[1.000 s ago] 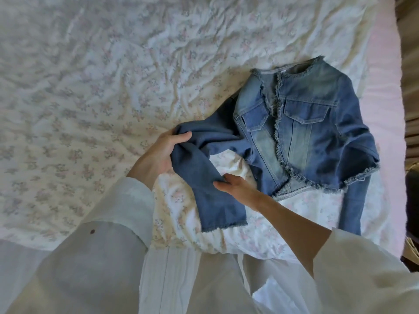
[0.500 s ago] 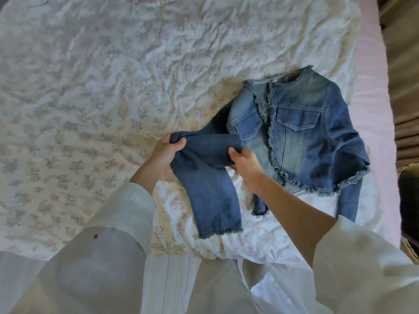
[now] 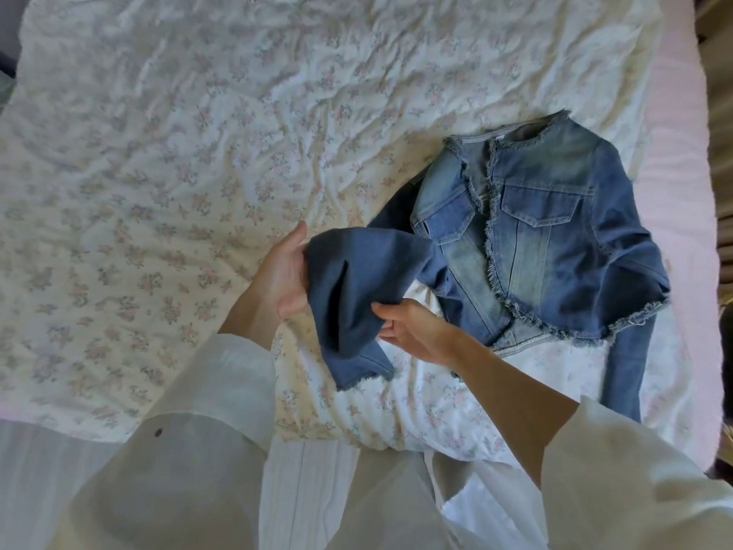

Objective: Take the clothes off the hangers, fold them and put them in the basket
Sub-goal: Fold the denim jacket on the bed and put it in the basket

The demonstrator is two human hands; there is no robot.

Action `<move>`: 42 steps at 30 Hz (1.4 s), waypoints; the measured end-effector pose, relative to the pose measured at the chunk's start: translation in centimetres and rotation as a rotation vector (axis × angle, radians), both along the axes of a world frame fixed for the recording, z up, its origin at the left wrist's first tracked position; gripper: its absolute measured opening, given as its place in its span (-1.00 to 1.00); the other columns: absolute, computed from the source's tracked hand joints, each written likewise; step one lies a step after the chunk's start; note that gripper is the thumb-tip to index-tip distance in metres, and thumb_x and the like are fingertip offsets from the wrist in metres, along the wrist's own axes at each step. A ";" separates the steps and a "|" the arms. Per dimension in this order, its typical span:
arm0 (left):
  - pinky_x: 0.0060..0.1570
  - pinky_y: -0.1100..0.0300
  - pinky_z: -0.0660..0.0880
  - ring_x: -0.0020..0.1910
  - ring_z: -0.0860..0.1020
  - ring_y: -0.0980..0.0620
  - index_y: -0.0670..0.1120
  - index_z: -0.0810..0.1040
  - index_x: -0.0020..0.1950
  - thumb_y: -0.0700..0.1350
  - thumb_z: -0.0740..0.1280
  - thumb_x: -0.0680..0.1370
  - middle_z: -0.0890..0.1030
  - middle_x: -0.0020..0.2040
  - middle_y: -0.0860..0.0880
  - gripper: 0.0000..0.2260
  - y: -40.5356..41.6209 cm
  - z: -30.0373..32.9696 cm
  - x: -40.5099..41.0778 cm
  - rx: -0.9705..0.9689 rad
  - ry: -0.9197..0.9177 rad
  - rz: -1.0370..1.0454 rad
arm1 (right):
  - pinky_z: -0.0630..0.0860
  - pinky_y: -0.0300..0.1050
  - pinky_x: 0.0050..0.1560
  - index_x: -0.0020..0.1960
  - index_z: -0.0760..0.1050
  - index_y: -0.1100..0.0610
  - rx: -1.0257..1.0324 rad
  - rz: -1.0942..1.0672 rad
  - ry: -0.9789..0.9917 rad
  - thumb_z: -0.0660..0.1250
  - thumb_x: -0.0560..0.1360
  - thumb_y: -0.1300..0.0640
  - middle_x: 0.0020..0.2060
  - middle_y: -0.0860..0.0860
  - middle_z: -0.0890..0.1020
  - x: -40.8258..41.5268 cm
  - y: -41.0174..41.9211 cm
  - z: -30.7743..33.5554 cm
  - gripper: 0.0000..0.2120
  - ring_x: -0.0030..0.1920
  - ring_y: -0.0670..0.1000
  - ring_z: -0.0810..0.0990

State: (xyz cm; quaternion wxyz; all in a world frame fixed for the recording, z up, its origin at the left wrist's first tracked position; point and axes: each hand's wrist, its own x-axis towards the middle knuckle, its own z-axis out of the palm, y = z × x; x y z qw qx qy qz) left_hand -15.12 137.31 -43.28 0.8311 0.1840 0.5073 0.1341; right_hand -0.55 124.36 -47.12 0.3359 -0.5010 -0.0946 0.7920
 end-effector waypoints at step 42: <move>0.08 0.00 0.41 0.14 0.49 -0.27 -0.27 0.47 0.15 -0.15 0.17 0.58 0.54 0.13 -0.28 -0.75 4.6 -13.2 12.6 0.780 1.028 -0.717 | 0.46 -0.09 -0.04 0.30 0.41 0.12 -0.236 0.275 -1.142 0.10 0.55 0.21 0.11 0.17 0.55 14.9 -4.3 -6.5 -0.66 0.06 0.19 0.55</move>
